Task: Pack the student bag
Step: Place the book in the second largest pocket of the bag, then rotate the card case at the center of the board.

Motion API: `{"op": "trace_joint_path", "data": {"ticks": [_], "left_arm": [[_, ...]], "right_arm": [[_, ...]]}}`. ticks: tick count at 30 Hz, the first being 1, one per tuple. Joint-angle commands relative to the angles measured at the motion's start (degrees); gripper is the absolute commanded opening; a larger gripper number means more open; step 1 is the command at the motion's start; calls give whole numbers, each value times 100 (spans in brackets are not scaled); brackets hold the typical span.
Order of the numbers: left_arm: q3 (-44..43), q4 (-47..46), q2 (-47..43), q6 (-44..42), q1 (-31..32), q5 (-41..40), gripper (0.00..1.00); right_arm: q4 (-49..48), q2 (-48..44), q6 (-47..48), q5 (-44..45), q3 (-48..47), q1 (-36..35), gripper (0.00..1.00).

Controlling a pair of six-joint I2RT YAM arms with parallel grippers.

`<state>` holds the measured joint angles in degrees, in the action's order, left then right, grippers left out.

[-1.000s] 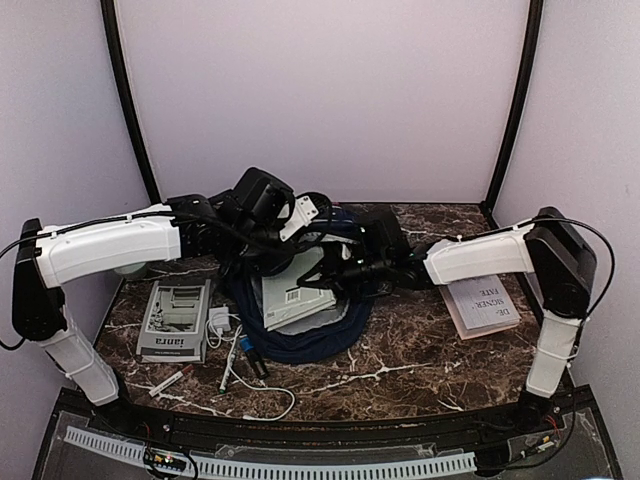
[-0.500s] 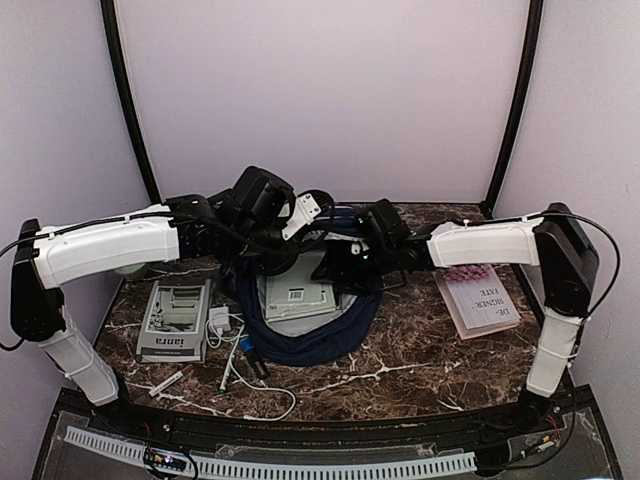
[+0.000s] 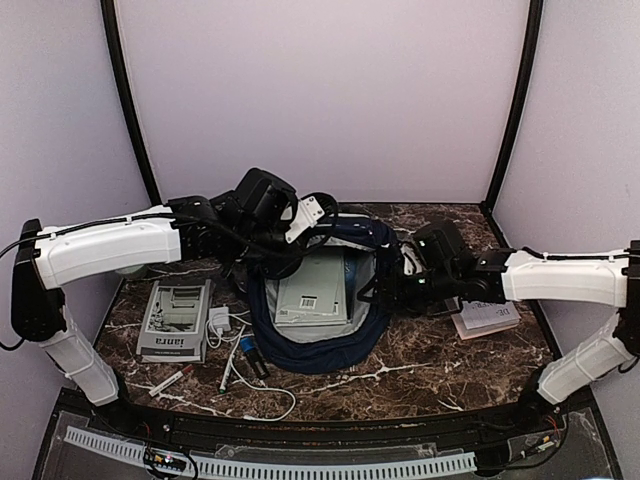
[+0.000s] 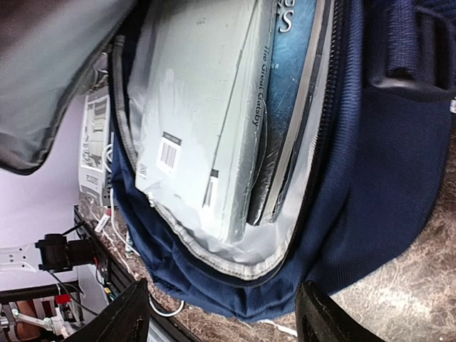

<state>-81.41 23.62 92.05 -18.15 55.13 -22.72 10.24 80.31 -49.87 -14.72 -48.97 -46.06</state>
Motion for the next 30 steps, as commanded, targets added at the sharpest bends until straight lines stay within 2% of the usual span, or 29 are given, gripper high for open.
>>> {"op": "trace_joint_path", "data": {"ticks": [1, 4, 8, 11, 12, 13, 16, 17, 20, 24, 30], "left_arm": [[-328, -278, -172, 290, -20, 17, 0], [-319, -344, -175, 387, -20, 254, 0], [-374, -325, -174, 449, -18, 405, 0], [-382, -276, -238, 482, -5, 563, 0], [-368, -260, -268, 470, 4, 624, 0], [-323, -253, -307, 425, 24, 673, 0], [-130, -301, -483, 287, 111, 791, 0], [-90, -298, -524, 271, 145, 856, 0], [-97, -252, -546, 312, 266, 1184, 0], [-473, -310, -339, 260, 653, 1789, 0], [-1828, -112, 428, 218, 1239, 2224, 0]], "right_arm": [[-497, -645, -277, 601, 267, 33, 70], [-75, -637, -278, 1444, 223, 37, 71], [84, -40, -30, 1756, -84, 29, 72], [-19, 570, 145, 1648, -379, 28, 69], [-22, 750, 240, 1541, -511, 27, 65], [10, 897, 339, 1475, -678, 24, 55], [247, 1053, 573, 1614, -895, 45, 8], [348, 1050, 641, 1731, -917, 83, 0], [565, 842, 841, 1808, -853, 393, 0], [624, 475, 1244, 1437, -867, 1124, 0], [669, 718, 1940, 482, -1777, 1769, 0]]}}
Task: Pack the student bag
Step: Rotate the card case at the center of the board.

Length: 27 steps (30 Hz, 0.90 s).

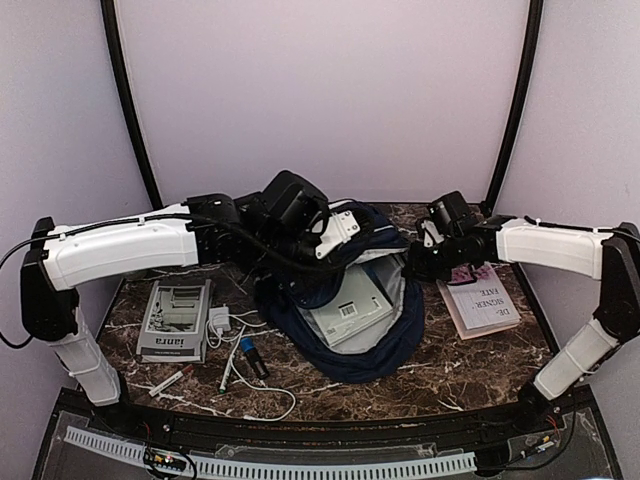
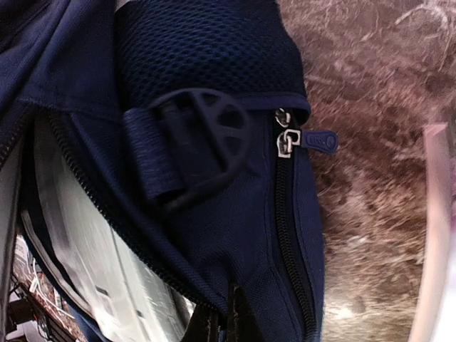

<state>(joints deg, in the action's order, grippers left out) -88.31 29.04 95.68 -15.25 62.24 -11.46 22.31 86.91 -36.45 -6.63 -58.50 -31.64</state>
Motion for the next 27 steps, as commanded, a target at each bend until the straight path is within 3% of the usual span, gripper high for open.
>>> {"op": "trace_joint_path", "data": {"ticks": [1, 7, 11, 13, 16, 17, 19, 22, 27], "left_arm": [[-1337, -583, 194, -39, 546, 1149, 0], [-2173, -258, 803, 219, 578, 1121, 0], [-2176, -380, 943, 199, 568, 846, 0], [-2295, -314, 1083, 151, 513, 615, 3], [-2430, -121, 1286, 290, 231, 581, 37], [-2436, -15, 1321, 384, 92, 660, 50], [-2439, 326, 1319, 570, -247, 955, 67], [-2184, 709, 1047, 719, -631, 1036, 76], [-711, 539, 151, 1076, -1338, 720, 87]], "right_arm": [[-505, 218, 685, -491, -1100, 359, 0], [-480, 1626, 767, -1519, -2568, 379, 0], [-180, 2358, 845, -1486, -3468, 447, 0], [90, 2599, 906, -1304, -3831, 567, 13], [585, 2631, 1024, -791, -4113, 784, 33], [742, 2558, 1078, -613, -4110, 857, 37], [947, 2255, 1169, -226, -3918, 1000, 42], [950, 1572, 1263, 313, -3151, 1110, 47], [1062, 513, 1206, 627, -1867, 1101, 49]]}}
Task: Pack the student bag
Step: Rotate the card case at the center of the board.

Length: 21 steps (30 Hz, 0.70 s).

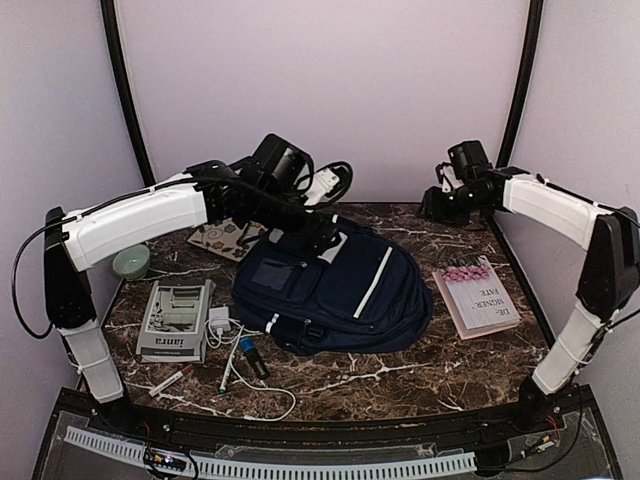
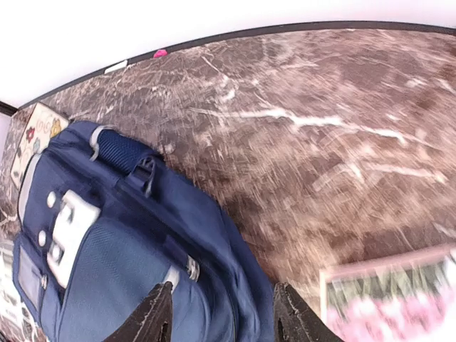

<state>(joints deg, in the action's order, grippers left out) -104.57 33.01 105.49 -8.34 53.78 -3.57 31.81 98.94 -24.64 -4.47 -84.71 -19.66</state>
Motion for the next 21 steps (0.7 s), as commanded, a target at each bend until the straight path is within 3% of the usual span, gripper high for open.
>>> {"op": "trace_joint_path", "data": {"ticks": [1, 3, 7, 13, 15, 17, 21], "left_arm": [[1288, 103, -968, 582, -791, -39, 88], [1946, 3, -1164, 964, -1385, -17, 94], [3065, -382, -1318, 1315, -2254, 196, 93], [3782, -904, -1130, 1584, -2665, 860, 88], [3871, -963, -976, 1640, -2669, 1490, 85], [4021, -1040, -887, 1687, -2667, 2038, 76], [4535, -1309, -1122, 1929, -2664, 2615, 50]], "right_arm": [[69, -1014, -61, 409, 1088, -125, 50], [-130, -1536, -303, 338, 1753, -213, 51], [-747, -2265, -926, -300, 3121, -508, 55], [-1699, -2309, -1535, -968, 4209, -973, 59], [-1778, -2126, -1540, -918, 4289, -987, 58], [-1841, -1934, -1442, -1005, 4241, -985, 46], [-1741, -1572, -1092, -922, 3798, -778, 11]]}}
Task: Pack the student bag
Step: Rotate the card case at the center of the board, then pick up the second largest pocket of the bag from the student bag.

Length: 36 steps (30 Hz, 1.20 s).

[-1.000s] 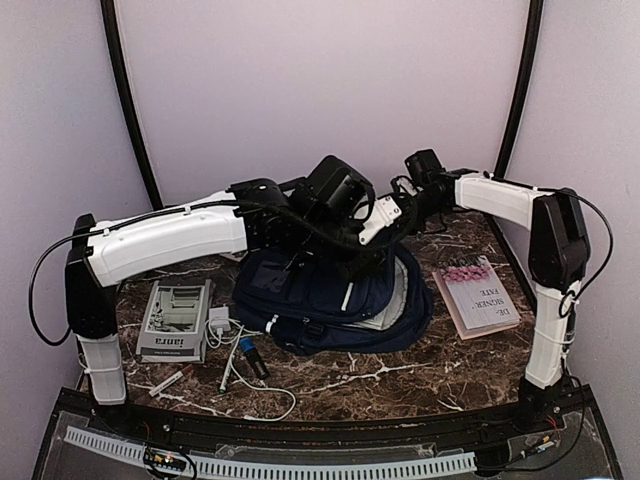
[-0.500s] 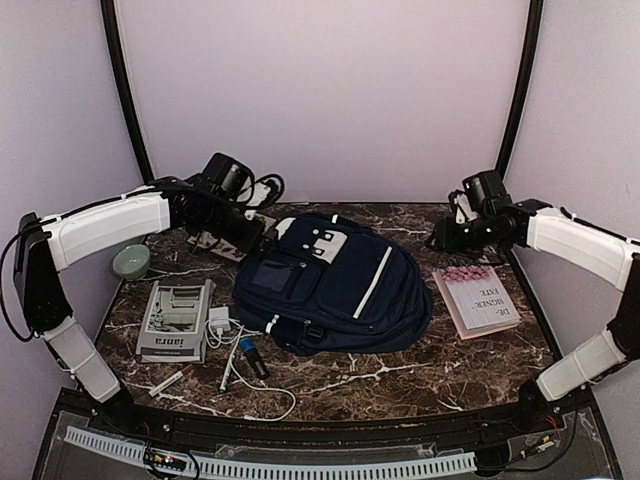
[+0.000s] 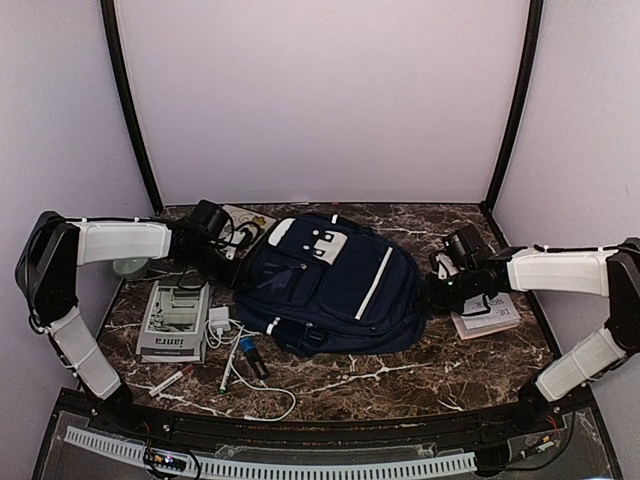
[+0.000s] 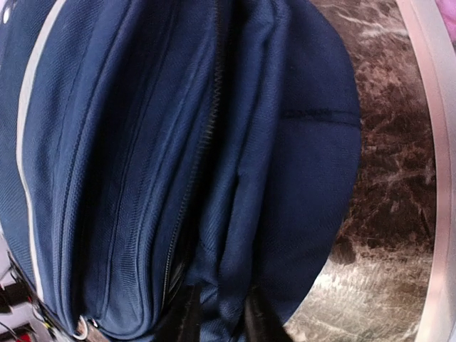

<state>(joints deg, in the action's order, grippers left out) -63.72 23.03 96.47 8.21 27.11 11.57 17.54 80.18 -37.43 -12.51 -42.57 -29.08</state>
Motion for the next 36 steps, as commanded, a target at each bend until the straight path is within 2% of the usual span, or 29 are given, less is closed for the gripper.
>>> {"op": "trace_joint_path", "data": {"ticks": [1, 2, 6, 10, 11, 14, 16, 19, 22, 25, 27, 29, 32, 36], "left_arm": [[608, -406, -371, 369, 4, 1207, 45], [754, -515, -545, 480, 3, 1293, 41], [1313, -778, -1276, 839, 73, 1366, 31], [1425, -724, -1695, 926, 564, 1323, 31], [1356, -605, -1727, 875, 735, 1153, 33], [1053, -130, -1813, 704, 1058, 758, 43], [808, 222, -1941, 518, 1158, 277, 47], [486, 590, -2172, -69, 1453, -590, 50], [586, 300, -2203, -750, 1551, -1039, 47], [602, -45, -1852, -1281, 1586, -742, 46], [751, -422, -1675, -1535, 1636, -631, 52], [922, -816, -1559, -1698, 1655, -697, 62], [1282, -1498, -1527, -1840, 1666, -629, 67], [2177, -2647, -1727, -2282, 1722, -349, 72]], "right_arm": [[-255, 404, 283, -93, -582, 284, 5], [-194, 560, 392, -54, -763, 404, 1], [122, 1235, 817, 25, -1741, 715, 0], [550, 1996, 1169, 74, -2957, 882, 0], [725, 2136, 1233, 134, -3274, 917, 3], [1237, 2393, 1394, 528, -4075, 959, 21], [1546, 2348, 1462, 870, -4368, 955, 27], [1627, 1898, 1360, 1355, -4072, 806, 33], [1548, 1185, 1139, 2096, -3478, 136, 33], [917, 587, 819, 2016, -2667, -964, 33], [457, 481, 473, 1750, -2180, -1612, 33], [63, 527, 204, 1694, -1864, -2219, 32], [-219, 842, 20, 1659, -1804, -2739, 28], [-189, 1606, -23, 1486, -2111, -3058, 22]]}}
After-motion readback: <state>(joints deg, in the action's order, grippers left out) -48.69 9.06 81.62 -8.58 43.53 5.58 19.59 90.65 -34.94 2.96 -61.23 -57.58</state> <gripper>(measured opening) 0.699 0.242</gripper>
